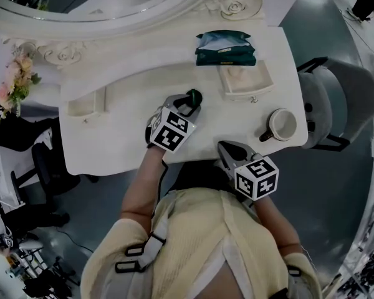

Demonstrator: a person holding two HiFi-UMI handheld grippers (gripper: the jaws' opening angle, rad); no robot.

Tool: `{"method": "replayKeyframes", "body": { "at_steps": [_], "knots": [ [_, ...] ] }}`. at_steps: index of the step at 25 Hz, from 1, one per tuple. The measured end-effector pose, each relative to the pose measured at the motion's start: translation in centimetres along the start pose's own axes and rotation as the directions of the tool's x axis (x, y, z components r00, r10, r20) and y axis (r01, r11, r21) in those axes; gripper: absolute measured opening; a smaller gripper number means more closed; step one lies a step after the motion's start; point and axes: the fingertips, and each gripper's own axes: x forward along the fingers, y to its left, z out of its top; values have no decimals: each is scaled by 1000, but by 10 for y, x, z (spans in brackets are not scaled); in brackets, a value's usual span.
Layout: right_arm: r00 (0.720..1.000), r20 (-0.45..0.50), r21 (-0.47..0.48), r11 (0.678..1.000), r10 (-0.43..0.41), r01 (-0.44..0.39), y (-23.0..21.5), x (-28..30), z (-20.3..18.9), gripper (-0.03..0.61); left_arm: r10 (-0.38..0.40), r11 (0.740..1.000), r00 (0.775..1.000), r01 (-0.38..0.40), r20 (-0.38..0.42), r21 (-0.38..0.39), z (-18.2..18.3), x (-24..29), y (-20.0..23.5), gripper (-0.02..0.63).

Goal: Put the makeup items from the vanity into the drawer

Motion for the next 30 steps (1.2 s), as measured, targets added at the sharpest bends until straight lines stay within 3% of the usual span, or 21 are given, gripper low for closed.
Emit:
{"method": "replayKeyframes", "body": {
  "at_steps": [5,8,17,23,30],
  "knots": [
    [1000,2,-1,1000,-1,1,1,1,1,1,-16,1000,1000,16,-5,16,-1,-2,0,115],
    [1000,5,-1,1000,-1,1,2,1,1,0,-28,999,1000,28,-4,30,0,-4,-4,38],
    [1000,27,-4,1000,-4,4,3,-3,5,0,9,998,1000,-9,2,60,1,-14,-3,20],
    [999,44,-2,1000,-5,5,3,-7,7,0,35,995,997,-41,67,90,26,-35,-3,20],
    [997,79,2,1000,-20,20,0,-14,13,0,-3,991,985,-21,172,133,77,-49,-20,20]
  ]
}}
